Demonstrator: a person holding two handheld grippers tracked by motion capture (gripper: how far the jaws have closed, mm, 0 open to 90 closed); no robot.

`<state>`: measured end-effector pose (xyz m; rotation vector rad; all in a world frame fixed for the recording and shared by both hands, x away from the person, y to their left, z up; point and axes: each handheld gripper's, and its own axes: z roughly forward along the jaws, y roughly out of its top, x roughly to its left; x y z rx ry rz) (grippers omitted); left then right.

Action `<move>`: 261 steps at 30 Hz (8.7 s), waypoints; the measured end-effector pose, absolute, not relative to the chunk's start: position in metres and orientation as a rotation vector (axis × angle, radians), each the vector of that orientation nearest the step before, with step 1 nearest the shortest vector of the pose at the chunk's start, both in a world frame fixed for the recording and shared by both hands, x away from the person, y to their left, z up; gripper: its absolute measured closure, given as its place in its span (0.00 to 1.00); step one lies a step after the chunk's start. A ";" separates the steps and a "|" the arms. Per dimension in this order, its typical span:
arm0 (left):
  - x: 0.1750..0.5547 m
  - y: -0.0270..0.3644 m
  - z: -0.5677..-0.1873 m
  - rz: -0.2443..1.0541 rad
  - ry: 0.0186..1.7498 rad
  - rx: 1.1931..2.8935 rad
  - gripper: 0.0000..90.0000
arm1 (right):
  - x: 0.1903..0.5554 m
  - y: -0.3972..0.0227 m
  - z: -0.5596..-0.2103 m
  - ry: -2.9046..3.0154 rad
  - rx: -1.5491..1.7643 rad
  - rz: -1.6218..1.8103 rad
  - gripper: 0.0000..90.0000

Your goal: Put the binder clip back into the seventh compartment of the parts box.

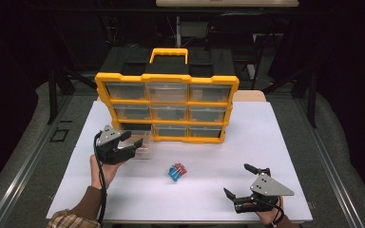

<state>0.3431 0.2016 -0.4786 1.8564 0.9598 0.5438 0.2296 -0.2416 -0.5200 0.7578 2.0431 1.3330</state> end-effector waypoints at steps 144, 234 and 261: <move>0.302 0.131 -0.519 0.229 0.639 2.122 0.93 | 0.232 -0.236 -0.524 2.128 0.715 1.283 0.01; 0.343 0.221 -0.476 0.452 0.878 1.823 0.93 | 0.232 -0.234 -0.525 2.148 0.713 1.261 0.01; 0.346 0.216 -0.485 0.433 0.920 1.896 0.63 | 0.232 -0.234 -0.525 2.149 0.712 1.263 0.01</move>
